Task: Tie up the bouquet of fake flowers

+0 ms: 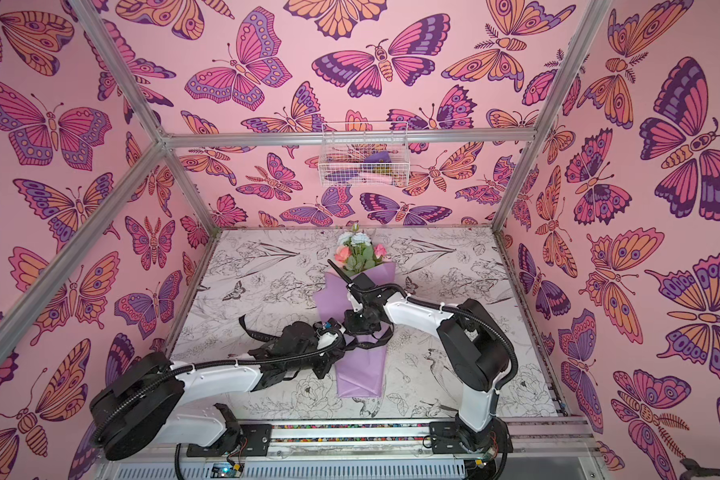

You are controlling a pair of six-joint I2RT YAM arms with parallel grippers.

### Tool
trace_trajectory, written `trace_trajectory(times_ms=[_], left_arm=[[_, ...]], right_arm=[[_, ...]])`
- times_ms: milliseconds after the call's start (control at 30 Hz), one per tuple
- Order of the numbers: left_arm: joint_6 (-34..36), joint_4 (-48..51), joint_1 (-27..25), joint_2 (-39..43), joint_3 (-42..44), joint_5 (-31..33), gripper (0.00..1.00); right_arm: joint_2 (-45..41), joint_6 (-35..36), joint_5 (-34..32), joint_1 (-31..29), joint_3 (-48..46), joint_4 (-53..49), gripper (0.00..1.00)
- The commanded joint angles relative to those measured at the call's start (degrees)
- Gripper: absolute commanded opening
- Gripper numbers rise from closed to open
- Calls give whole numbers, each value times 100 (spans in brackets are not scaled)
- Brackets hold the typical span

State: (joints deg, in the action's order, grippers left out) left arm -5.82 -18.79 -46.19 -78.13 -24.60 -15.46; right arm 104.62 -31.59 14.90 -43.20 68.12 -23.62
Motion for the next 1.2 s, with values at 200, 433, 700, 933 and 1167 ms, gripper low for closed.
trace_trajectory(times_ms=[200, 433, 700, 933, 1167], left_arm=[[-63, -169, -14, -150, -9, -157, 0], [-90, -171, -12, -151, -11, -130, 0], [-153, -108, -13, -133, -68, 19, 1], [-308, 43, -12, -62, -376, 449, 11], [-312, 369, 34, -196, -1110, 890, 38]], right_arm=[[566, 310, -666, -215, 512, -562, 36], [655, 336, -841, -222, 626, -611, 18], [346, 374, -920, -210, 842, -631, 5], [-319, 254, -1622, 13, 732, -710, 1], [-982, 85, -2016, 438, 467, -512, 0]])
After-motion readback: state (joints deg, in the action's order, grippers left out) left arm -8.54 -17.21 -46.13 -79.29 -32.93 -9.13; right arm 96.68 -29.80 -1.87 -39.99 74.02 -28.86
